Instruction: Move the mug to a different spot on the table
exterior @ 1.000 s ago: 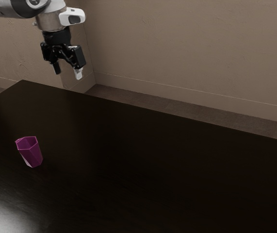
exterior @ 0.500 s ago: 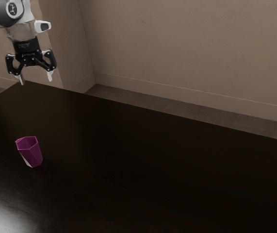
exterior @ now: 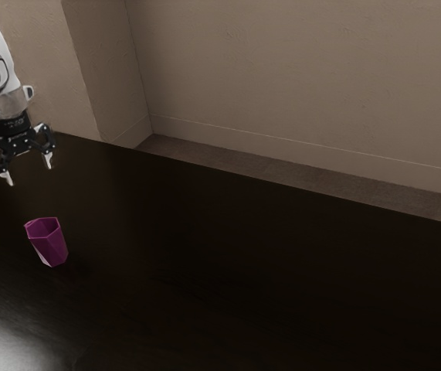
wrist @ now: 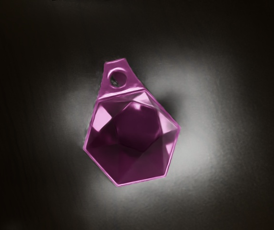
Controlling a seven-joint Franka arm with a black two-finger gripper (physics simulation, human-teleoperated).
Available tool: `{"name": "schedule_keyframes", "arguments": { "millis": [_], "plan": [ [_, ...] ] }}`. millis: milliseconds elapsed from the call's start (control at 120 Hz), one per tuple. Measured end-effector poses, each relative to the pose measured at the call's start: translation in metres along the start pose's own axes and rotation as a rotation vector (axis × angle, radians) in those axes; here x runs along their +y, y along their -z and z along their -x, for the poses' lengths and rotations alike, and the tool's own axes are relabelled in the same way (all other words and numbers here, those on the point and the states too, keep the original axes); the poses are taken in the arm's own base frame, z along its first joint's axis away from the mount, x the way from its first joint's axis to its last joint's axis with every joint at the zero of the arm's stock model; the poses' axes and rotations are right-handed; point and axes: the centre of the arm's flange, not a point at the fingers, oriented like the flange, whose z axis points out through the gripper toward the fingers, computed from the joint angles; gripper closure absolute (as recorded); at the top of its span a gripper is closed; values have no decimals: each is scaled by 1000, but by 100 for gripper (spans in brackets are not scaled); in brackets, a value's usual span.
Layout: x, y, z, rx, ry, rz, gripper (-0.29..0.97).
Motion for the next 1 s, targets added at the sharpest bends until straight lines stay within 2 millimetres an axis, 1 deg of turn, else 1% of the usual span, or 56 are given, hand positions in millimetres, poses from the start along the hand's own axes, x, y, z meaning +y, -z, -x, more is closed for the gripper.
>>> {"name": "schedule_keyframes", "arguments": {
  "millis": [108,175,233,317,408,500,675,758,817,1000],
  "plan": [
    [-13,-10,-20,13,103,17,1],
    [-19,-21,-32,12,161,22,1],
    [-22,-35,-42,14,203,17,0],
    [-19,-52,-50,18,235,19,0],
    [-23,-72,-65,-6,282,38,0],
    [-26,-97,-78,-40,315,47,0],
    [-19,-127,-85,-53,298,40,0],
    [-22,-142,-93,-49,290,33,0],
    [-23,-148,-97,-47,282,37,0],
    [-17,-164,-102,-52,248,70,0]
  ]
}}
